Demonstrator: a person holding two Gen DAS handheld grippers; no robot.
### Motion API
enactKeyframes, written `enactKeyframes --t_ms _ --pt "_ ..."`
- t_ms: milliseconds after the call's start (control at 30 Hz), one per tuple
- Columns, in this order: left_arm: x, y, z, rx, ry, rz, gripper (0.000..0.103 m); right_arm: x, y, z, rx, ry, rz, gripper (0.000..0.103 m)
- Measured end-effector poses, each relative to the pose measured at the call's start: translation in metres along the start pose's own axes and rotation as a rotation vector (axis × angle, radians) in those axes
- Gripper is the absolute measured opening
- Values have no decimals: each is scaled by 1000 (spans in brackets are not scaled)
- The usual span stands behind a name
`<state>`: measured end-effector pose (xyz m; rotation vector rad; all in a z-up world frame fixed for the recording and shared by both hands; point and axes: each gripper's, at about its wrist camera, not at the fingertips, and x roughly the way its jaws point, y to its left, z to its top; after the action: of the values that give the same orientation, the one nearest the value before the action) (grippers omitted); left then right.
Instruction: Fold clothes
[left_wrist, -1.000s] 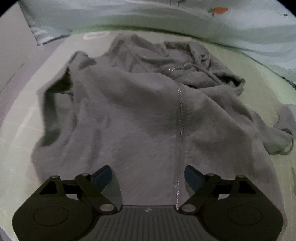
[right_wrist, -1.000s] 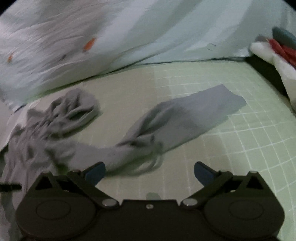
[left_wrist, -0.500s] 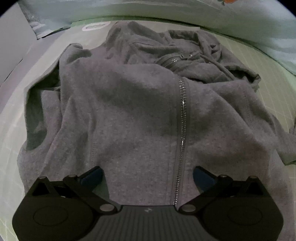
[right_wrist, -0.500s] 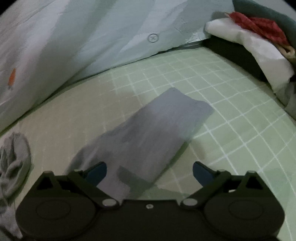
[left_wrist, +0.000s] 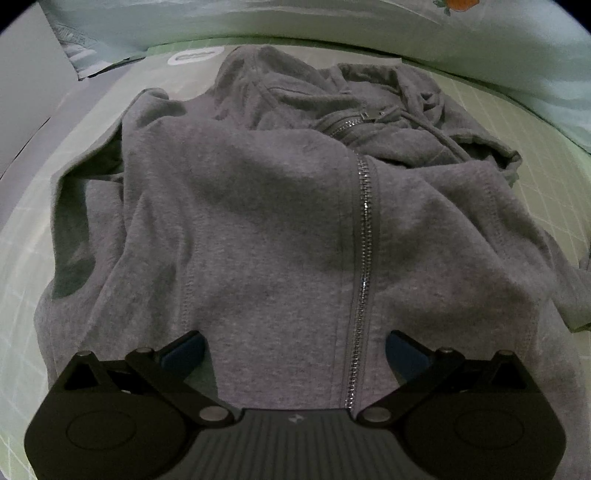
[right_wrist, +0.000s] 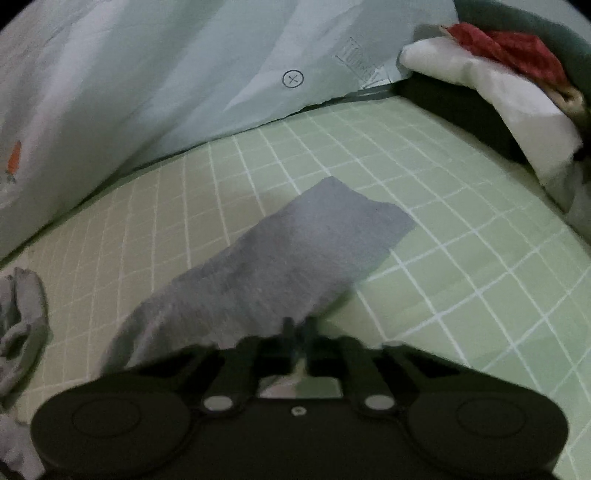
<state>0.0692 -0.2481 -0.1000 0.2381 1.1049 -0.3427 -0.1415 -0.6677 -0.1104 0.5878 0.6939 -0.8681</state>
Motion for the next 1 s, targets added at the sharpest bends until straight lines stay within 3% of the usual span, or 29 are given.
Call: enactKeyframes --t_ms 300,733,800,933,1000 --pt "0 0 0 0 -4 -1 103 -64 -52 -8 108 -130 -55 1" --pt "0 2 0 6 2 -5 103 -35 -5 56 -43 -108 -3 1" --pt "0 3 0 8 -1 -6 103 -30 3 66 -66 -104 6 8" --pt "1 3 0 8 -4 -7 103 -22 20 59 -93 -105 34 33" --pt "1 3 -1 5 -6 -6 103 -25 18 48 -76 -102 43 36"
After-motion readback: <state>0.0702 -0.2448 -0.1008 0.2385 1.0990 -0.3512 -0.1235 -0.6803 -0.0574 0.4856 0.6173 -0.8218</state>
